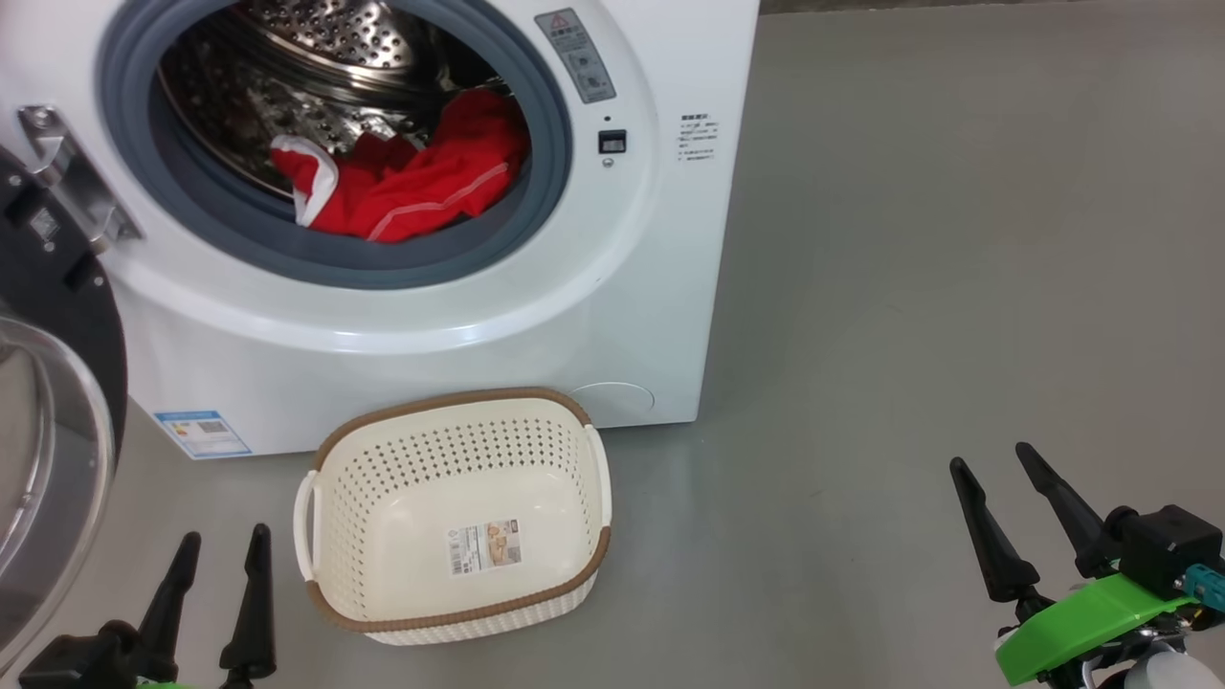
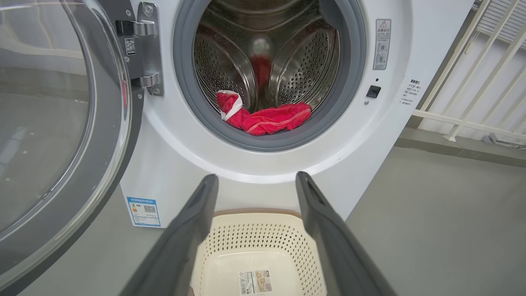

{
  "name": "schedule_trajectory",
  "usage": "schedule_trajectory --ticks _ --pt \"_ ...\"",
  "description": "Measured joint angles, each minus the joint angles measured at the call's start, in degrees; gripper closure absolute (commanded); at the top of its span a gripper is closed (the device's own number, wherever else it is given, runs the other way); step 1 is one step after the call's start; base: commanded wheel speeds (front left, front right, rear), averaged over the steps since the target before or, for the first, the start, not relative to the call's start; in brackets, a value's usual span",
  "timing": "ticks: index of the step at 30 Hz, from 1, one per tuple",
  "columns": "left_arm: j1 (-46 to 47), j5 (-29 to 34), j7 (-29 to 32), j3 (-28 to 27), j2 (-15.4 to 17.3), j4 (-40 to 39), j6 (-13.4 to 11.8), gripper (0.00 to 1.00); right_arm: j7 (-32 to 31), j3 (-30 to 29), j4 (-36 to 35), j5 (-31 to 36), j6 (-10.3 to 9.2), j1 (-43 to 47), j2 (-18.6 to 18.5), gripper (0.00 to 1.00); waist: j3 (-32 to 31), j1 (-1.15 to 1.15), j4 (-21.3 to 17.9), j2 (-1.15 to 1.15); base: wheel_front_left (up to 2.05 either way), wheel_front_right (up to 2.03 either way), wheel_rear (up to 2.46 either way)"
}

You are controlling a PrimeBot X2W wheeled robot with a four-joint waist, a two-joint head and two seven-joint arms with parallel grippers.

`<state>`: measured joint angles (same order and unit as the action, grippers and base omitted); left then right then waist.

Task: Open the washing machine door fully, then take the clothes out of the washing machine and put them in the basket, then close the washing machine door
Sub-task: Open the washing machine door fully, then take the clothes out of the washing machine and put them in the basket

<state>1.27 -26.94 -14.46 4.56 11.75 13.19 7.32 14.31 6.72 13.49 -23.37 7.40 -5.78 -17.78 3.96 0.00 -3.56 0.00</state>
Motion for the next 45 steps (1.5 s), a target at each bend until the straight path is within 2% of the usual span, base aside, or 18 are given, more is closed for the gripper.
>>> schedule_trajectory --ticks 9,27,45 --pt "0.01 -0.53 0.0 -0.03 0.32 -1.1 0.0 0.0 0.01 -0.44 -0.45 0.02 0.0 -0.01 0.48 0.0 0.76 0.0 -0.82 0.0 0.0 0.0 0.0" --pt "0.01 -0.45 0.0 -0.21 0.33 -1.51 0.0 0.0 0.0 -0.86 -0.57 0.09 0.0 -0.08 0.99 0.0 1.12 0.0 -0.01 0.0 0.05 -0.06 0.01" --pt "0.16 -0.45 0.0 0.32 0.81 -1.83 0.0 0.0 0.01 -0.33 -0.85 0.27 0.0 -0.12 1.07 0.0 2.16 0.0 0.72 0.0 1.06 -1.08 0.03"
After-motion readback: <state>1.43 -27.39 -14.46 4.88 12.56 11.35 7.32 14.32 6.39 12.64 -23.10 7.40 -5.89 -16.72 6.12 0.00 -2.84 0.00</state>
